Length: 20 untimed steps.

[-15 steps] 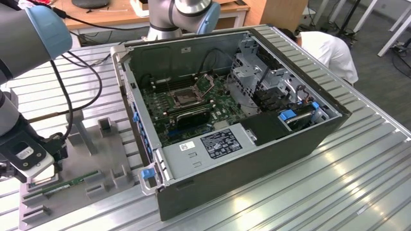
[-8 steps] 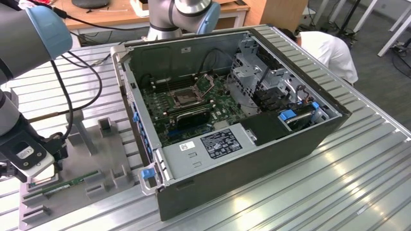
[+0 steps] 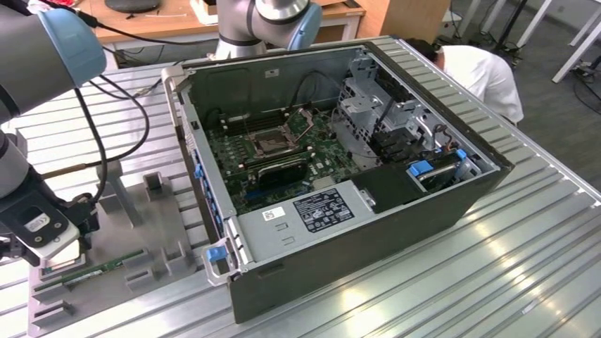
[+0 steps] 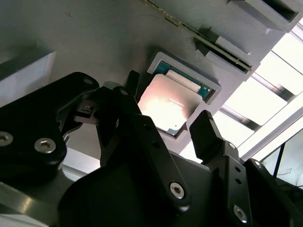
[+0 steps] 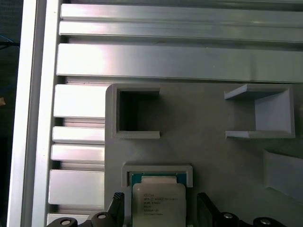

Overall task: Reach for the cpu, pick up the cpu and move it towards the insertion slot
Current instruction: 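Pick up the cpu and move it towards the insertion slot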

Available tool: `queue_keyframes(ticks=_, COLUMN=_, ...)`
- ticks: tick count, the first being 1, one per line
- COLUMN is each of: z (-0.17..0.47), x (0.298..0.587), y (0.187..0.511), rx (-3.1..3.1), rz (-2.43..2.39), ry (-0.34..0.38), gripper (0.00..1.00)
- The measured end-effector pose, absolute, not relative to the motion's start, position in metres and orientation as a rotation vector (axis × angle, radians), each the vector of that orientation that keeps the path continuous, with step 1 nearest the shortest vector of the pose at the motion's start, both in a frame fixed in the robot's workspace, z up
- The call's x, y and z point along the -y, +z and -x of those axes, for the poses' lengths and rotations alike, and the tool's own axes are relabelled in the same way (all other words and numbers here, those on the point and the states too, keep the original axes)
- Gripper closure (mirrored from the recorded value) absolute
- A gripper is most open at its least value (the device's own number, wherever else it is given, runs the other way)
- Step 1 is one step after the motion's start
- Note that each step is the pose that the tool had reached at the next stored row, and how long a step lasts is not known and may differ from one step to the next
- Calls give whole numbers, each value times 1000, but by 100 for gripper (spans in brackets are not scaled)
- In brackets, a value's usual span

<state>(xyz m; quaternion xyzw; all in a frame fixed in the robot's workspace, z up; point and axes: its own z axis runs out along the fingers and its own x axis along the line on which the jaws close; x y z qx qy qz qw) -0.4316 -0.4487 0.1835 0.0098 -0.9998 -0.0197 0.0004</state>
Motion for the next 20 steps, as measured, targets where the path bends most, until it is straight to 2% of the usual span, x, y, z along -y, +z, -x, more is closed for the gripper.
queue_keyframes(ticks=20, z=432, x=448, y=182, rx=3140, rz=-31, ry=-63, gripper=29)
